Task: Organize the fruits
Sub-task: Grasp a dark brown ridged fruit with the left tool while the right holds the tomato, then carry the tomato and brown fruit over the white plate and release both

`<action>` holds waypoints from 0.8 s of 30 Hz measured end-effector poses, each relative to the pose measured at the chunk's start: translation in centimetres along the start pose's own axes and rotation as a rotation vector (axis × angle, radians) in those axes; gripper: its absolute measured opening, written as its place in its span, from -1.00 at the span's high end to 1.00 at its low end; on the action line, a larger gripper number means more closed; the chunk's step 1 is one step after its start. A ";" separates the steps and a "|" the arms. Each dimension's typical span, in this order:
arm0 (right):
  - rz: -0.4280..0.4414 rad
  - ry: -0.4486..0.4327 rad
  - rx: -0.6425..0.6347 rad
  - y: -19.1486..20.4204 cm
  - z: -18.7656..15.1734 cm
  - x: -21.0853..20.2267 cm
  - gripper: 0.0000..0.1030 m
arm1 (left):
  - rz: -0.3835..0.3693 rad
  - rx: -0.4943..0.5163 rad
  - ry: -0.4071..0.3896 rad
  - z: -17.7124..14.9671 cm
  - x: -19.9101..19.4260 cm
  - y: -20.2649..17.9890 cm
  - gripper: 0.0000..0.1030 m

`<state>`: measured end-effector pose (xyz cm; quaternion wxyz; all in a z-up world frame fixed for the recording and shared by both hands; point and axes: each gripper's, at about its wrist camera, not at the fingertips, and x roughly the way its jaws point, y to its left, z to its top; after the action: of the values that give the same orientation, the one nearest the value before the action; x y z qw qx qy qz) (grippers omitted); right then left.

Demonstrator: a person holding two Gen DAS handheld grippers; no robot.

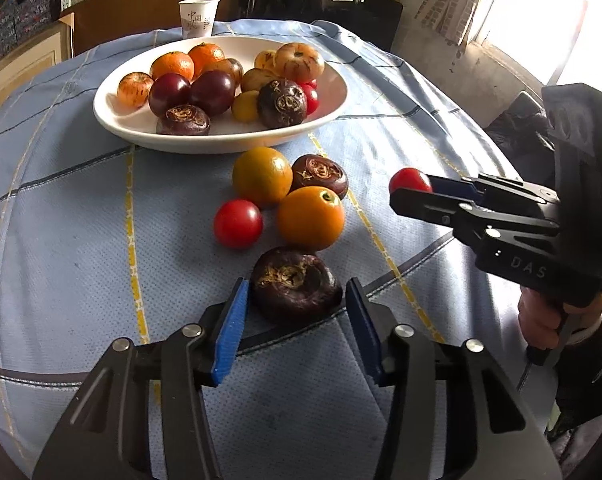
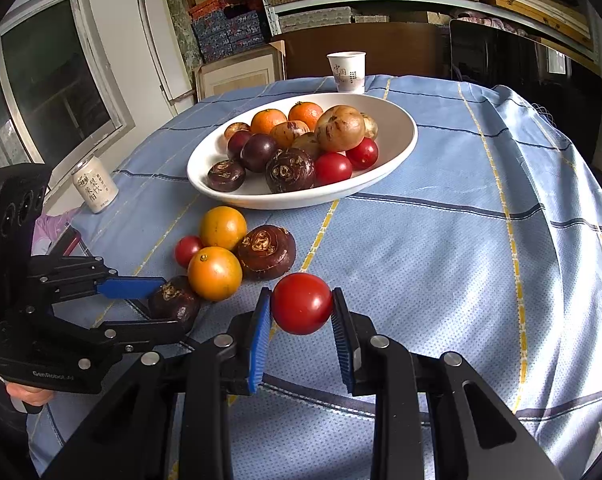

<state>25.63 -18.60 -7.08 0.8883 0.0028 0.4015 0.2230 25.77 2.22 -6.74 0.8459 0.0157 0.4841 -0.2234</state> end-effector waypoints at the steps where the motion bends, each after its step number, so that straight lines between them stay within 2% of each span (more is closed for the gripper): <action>1: 0.000 0.000 -0.002 0.1 0.0 0.0 0.42 | -0.002 -0.006 0.002 0.0 0.2 0.1 0.05; 8: -0.003 0.001 -0.010 0.2 -0.1 0.1 0.42 | 0.076 0.064 -0.018 -0.3 0.6 -1.4 0.05; 19: -0.006 0.008 -0.004 -0.1 -0.1 0.4 0.42 | 0.074 0.065 -0.028 -0.3 0.2 -1.4 0.08; 24: 0.013 -0.011 -0.022 0.3 -0.1 0.1 0.42 | 0.063 0.059 -0.081 -0.3 -1.2 -1.5 0.08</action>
<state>25.53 -18.32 -7.18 0.8890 -0.0033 0.3942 0.2331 24.40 1.41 -5.59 0.8705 0.0470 0.4420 -0.2115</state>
